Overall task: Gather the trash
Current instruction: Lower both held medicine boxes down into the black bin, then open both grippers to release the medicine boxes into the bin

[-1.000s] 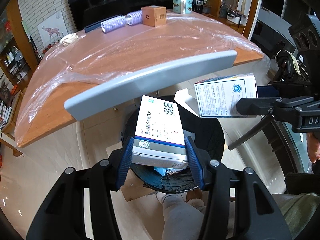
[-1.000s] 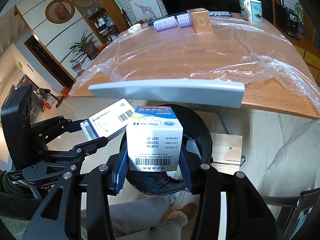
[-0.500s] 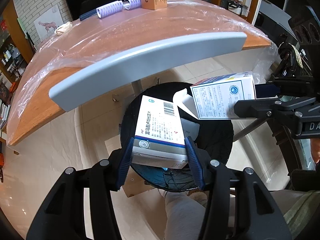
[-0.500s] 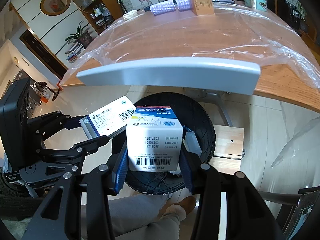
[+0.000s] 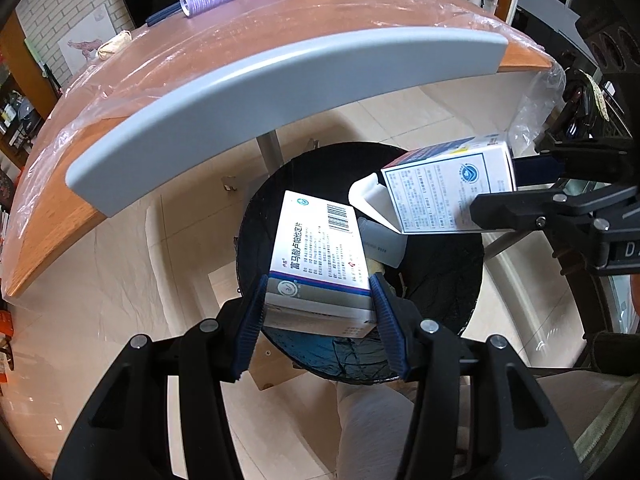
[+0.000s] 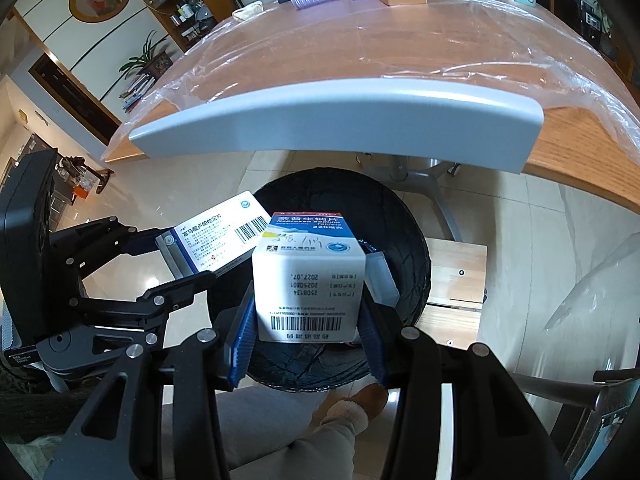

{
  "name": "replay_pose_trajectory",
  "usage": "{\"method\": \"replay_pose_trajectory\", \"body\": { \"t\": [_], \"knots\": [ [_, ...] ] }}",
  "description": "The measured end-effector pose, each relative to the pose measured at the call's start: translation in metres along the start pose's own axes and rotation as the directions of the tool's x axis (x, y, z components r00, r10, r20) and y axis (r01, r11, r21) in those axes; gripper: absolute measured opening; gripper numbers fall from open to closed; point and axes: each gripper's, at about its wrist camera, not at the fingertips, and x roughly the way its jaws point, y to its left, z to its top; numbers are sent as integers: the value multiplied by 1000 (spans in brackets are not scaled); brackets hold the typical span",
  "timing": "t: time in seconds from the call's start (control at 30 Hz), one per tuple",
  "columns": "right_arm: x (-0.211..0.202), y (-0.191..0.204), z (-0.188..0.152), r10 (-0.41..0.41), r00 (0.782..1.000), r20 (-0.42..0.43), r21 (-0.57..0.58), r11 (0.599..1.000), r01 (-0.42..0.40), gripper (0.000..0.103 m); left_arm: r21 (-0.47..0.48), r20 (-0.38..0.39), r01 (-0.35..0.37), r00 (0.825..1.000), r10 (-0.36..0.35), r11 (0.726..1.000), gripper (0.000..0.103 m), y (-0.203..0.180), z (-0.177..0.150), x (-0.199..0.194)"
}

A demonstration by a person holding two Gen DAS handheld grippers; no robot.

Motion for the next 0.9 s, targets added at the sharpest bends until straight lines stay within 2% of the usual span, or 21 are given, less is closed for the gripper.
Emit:
{"method": "replay_pose_trajectory", "body": {
  "t": [0.83, 0.87, 0.9],
  "knots": [
    [34, -15, -6, -41, 994, -100, 27, 999, 44, 46, 33, -104, -6, 995, 9, 999, 53, -2, 8, 41],
    [34, -16, -6, -37, 994, -100, 37, 998, 41, 47, 32, -102, -6, 995, 9, 999, 53, -2, 8, 41],
    [33, -18, -6, -38, 995, -96, 53, 998, 43, 49, 30, -101, -16, 995, 19, 999, 58, -2, 8, 42]
  ]
}}
